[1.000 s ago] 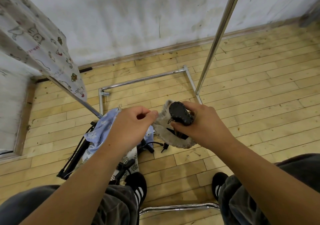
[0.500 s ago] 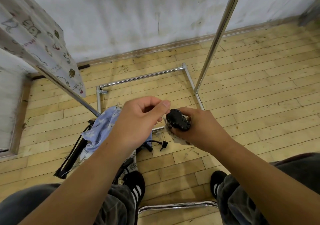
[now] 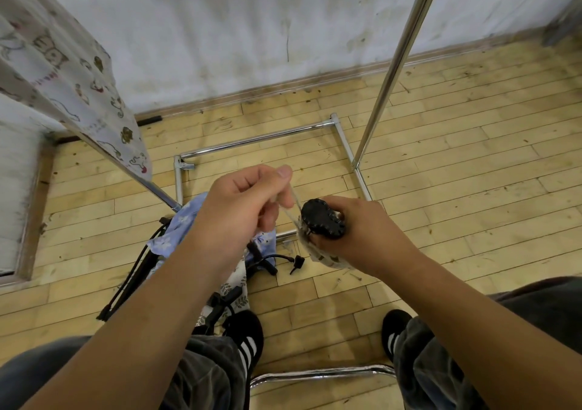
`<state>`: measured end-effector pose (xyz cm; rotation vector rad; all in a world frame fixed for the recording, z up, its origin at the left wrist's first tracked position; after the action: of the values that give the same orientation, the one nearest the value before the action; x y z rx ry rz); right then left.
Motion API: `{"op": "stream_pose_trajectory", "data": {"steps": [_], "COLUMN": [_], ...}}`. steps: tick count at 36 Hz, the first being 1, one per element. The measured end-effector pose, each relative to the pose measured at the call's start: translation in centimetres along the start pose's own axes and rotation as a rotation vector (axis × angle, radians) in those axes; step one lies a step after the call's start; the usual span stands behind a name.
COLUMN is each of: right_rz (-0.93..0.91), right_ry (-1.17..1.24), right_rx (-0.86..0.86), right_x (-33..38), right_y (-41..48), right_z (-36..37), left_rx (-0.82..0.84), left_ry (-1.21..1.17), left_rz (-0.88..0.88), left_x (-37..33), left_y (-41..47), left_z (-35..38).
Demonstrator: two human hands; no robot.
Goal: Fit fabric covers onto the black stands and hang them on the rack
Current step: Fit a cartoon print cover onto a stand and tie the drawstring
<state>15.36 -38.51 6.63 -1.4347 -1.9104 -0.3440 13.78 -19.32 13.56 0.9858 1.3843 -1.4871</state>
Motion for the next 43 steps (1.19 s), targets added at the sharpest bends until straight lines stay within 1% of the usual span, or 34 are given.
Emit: {"op": "stream_pose_trajectory", "data": {"steps": [2,4,6,7,9,17,19,23,25,28,30,33,36,39,43], "right_rz": [-0.018,-0.035,-0.037,-0.035,-0.028,-0.045,-0.034,-0.031,-0.036,-0.039,-0.032,-0.052,0.004,0.084,0.099], "right_ry": [-0.027,-0.057,-0.075,-0.085,-0.094,-0.095,-0.073,-0.043,-0.016,-0.024,-0.049,-0.004,0.015,0.008,-0.020], "right_rx": [0.006,0.008,0.001,-0.002,-0.004,0.012,0.025,0.028,0.031,0.040,0.059,0.071,0.077,0.075,0.055], "right_x": [0.2,0.2,0.0,0.0,-0.1,-0.4,-0.5,-0.3,-0.1,0.4,0.7,1.1,0.9,0.5,0.4], "right_y": [-0.1,0.0,0.1,0.1,0.1,0.3,0.2,0.0,-0.1,-0.1,0.0,-0.2,-0.3,-0.1,0.1], "right_z": [0.0,0.3,0.3,0.2,0.0,0.5,0.6,0.6,0.4,0.2,0.0,0.0,-0.2,-0.6,-0.5], "left_rx": [0.015,0.038,0.084,0.094,0.097,0.085,0.091,0.059,0.125,0.299,0.332,0.283,0.220,0.142,0.054], "left_ry": [0.039,0.180,0.293,0.312,0.307,0.259,0.231,0.363,0.459,0.596,0.686,0.686,0.709,0.702,0.730], "left_rz": [-0.151,-0.266,-0.331,-0.335,-0.297,-0.001,0.034,0.061,0.029,0.027,0.031,0.075,0.140,0.144,0.147], "left_x": [-0.2,-0.1,0.2,0.3,0.4,0.1,0.1,0.1,0.4,1.7,2.4,2.8,2.4,2.2,2.6], "left_y": [0.3,0.5,0.4,0.4,0.4,0.2,0.2,0.3,0.2,0.2,0.4,0.6,0.6,0.6,1.0], "left_z": [-0.3,-0.8,-1.0,-1.1,-1.2,-0.2,0.0,-0.4,-0.6,-0.3,-0.1,-0.2,-0.4,-0.9,-1.7]}}
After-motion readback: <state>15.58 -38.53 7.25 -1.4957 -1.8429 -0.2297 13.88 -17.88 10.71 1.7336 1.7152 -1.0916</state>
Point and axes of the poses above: each hand's wrist, its own y-axis towards the middle knuckle, its own z-axis out of the palm, x = y × z, the point moved 1 cm from there along y, towards the middle knuckle, and after that the axes turned 6 degrees about -y, right-handed, at the moved point
